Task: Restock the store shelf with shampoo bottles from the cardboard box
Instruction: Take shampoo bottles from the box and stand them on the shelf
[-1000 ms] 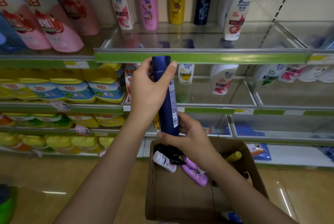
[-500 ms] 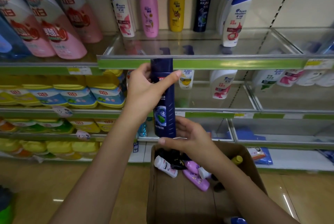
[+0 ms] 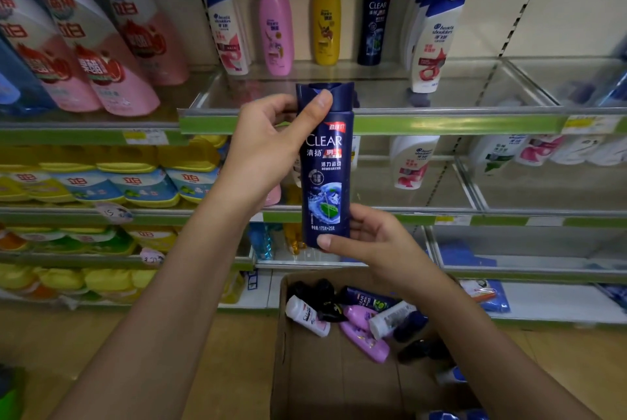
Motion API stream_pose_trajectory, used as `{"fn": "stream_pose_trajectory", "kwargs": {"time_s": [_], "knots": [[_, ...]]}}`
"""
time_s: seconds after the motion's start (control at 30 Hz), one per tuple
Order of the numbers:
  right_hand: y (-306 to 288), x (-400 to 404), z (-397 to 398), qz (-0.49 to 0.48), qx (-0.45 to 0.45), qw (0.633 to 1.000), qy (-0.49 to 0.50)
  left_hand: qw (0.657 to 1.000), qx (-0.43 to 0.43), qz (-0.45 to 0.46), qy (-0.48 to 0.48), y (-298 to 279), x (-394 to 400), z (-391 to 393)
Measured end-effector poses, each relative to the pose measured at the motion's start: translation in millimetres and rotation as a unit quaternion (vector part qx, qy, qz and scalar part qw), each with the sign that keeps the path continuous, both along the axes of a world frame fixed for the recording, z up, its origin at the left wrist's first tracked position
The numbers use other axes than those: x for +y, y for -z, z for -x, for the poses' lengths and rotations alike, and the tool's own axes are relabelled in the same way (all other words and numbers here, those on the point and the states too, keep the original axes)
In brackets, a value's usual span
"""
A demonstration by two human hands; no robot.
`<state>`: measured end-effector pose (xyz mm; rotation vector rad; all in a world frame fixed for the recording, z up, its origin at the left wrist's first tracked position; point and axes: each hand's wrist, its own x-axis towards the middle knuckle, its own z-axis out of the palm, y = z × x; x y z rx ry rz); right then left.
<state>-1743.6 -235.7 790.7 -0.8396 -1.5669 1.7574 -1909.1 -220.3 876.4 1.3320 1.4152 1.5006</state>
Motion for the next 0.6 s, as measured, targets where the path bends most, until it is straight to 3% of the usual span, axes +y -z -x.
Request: {"fn": "stream_pose_trajectory", "kwargs": {"time_s": [0.6], "knots": [[-9,1,-3,-0.02,-0.022,0.999,0.037,1.0,0.024,-0.001,-0.017,-9,6,-2]]}}
